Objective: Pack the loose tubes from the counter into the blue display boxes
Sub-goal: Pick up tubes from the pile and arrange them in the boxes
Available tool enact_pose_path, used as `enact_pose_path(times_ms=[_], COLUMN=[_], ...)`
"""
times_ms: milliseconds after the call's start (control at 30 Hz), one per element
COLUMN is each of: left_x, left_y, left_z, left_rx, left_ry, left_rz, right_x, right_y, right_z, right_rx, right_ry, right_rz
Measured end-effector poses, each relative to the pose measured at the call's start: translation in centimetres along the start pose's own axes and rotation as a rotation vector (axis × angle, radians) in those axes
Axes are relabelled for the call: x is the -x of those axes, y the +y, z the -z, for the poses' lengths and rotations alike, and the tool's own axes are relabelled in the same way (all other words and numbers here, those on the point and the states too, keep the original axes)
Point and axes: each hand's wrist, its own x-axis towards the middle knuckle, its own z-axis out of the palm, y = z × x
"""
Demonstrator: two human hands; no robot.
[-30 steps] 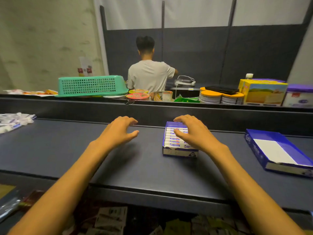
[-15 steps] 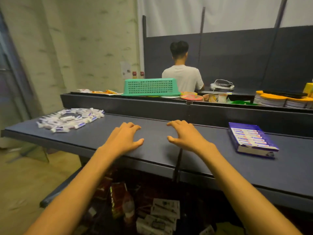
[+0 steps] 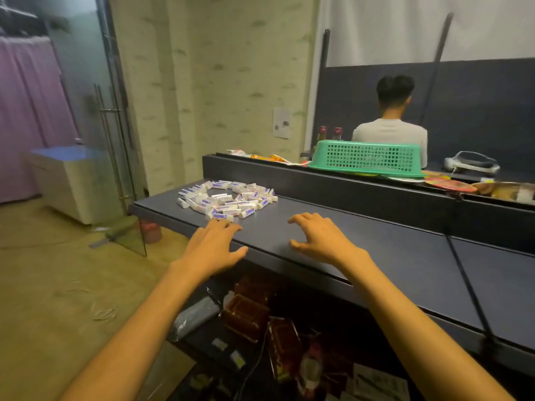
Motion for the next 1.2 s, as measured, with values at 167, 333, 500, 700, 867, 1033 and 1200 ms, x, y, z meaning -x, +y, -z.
enact_pose_path(times_ms=[167, 333, 500, 700, 867, 1033, 1200], left_x=[-2.9, -8.0, -13.8, -19.7, -24.8, -28.9, -32.2], left_y=[-5.3, -9.0, -12.5, -14.9, -15.5, -15.7, -16.4], left_z=[-1.0, -1.7, -2.0, -3.9, -5.6, -7.3, -8.3], left_rx=[-0.011, -0.001, -0.015, 0.048, 0.11, 0.184, 0.211], left_ry=[0.002, 0.017, 0.006, -0.039, -0.041, -0.103, -0.236], left_rz=[0.031, 0.008, -0.003, -0.047, -0.151, -0.242, -0.366], right_x=[-5.6, -11.7, -17.2, -21.3, -24.0, -25.0, -25.1], right_y=[-1.7, -1.4, -0.6, -0.2, 0.0, -0.1, -0.6], right_z=[-2.3, -4.2, -5.6, -7.0, -7.0, -7.1, -7.2], right_rx=[0.007, 0.003, -0.033, -0.05, -0.022, -0.007, -0.011], right_ry=[-0.008, -0.006, 0.026, -0.015, 0.0, 0.06, 0.086], right_rz=[0.005, -0.023, -0.054, -0.106, -0.194, -0.32, -0.467])
